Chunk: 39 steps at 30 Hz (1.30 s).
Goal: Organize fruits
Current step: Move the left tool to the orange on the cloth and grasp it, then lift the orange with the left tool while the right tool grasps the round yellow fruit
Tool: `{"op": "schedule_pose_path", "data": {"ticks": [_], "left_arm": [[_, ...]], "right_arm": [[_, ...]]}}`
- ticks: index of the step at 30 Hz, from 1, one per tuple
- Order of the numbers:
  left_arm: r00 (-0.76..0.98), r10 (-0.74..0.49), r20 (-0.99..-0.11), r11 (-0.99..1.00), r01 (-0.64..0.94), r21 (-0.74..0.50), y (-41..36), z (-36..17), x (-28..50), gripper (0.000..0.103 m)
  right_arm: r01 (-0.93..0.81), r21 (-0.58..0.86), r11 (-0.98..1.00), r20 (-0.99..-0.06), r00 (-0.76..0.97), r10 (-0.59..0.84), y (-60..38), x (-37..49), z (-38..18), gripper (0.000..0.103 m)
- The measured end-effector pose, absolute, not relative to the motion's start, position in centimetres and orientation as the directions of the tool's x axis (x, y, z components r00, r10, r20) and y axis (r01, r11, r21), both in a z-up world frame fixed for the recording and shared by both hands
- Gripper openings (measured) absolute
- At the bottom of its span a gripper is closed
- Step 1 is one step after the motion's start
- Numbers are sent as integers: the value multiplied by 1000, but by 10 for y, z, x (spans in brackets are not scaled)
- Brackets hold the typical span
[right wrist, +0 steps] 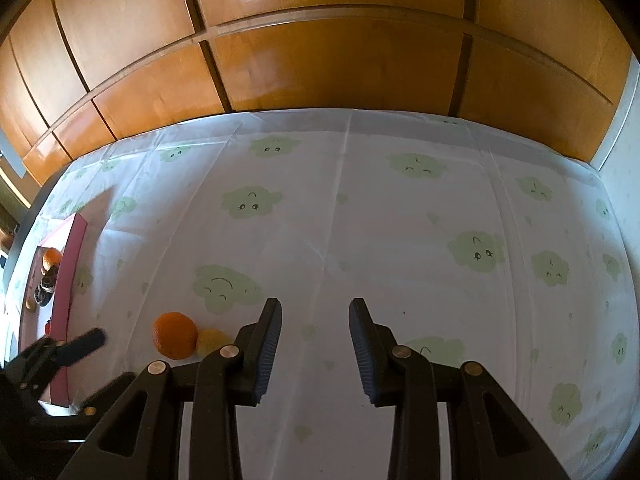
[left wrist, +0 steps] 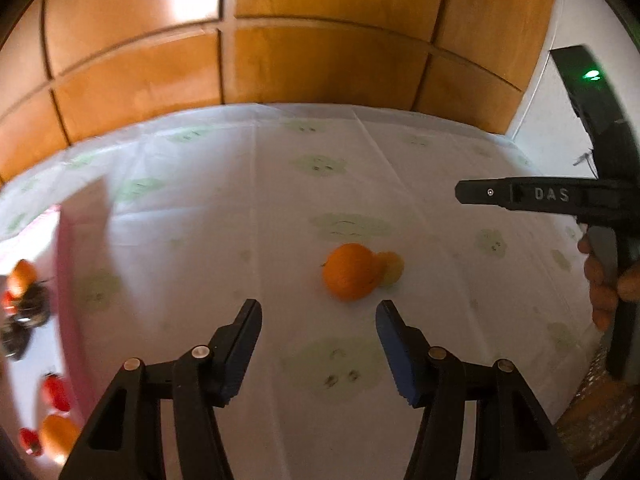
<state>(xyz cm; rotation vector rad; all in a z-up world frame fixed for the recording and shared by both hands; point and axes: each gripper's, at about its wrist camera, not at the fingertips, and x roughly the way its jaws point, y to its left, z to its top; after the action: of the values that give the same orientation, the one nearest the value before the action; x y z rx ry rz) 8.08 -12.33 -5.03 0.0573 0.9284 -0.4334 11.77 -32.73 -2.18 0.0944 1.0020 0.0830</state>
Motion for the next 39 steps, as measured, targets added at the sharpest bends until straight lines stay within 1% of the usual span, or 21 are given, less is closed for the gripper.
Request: {"op": "schedule_pose_path", "data": {"ticks": [9, 11, 12, 14, 15, 16, 19, 22, 24, 29, 33, 39], "left_arm": [[492, -404, -771, 894, 390, -220, -146, -65, 109, 60], [475, -416, -775, 892, 377, -248, -146, -72, 115, 57], [464, -428, -775, 888, 376, -265, -148, -75, 119, 53], [450, -461, -765, 874, 381, -302, -148, -79, 123, 49], [449, -472, -759, 869, 382, -314, -147, -79, 123, 41], [450, -478, -754, 866, 385, -320, -146, -79, 123, 39], [437, -506, -744, 853, 386, -353, -137, -79, 117, 39], [438, -506, -743, 852, 387, -352, -129, -78, 109, 39], [446, -487, -751, 861, 391, -325, -125, -75, 100, 39], [466, -453, -760, 868, 422, -259, -118, -69, 75, 39], [489, -430, -759, 870, 449, -204, -122, -70, 67, 40], [464, -425, -777, 876, 426, -225, -119, -82, 72, 40]], "right_arm": [[-36, 112, 993, -835, 538, 114, -325, 118, -20, 35], [-35, 114, 993, -836, 536, 115, -325, 118, -20, 35], [-36, 116, 993, -837, 535, 117, -325, 118, -20, 35], [-42, 121, 992, -839, 529, 124, -324, 119, -21, 35], [-44, 122, 992, -841, 526, 127, -324, 119, -22, 35], [-50, 126, 991, -843, 521, 134, -323, 119, -23, 35], [-77, 164, 983, -846, 502, 181, -319, 121, -27, 35], [-104, 216, 971, -850, 470, 239, -314, 122, -33, 35], [-124, 267, 956, -850, 437, 295, -310, 123, -38, 35], [-190, 290, 938, -851, 398, 343, -290, 122, -45, 35], [-238, 244, 940, -864, 387, 322, -272, 120, -51, 35], [-265, 201, 943, -883, 367, 292, -260, 123, -64, 35]]}}
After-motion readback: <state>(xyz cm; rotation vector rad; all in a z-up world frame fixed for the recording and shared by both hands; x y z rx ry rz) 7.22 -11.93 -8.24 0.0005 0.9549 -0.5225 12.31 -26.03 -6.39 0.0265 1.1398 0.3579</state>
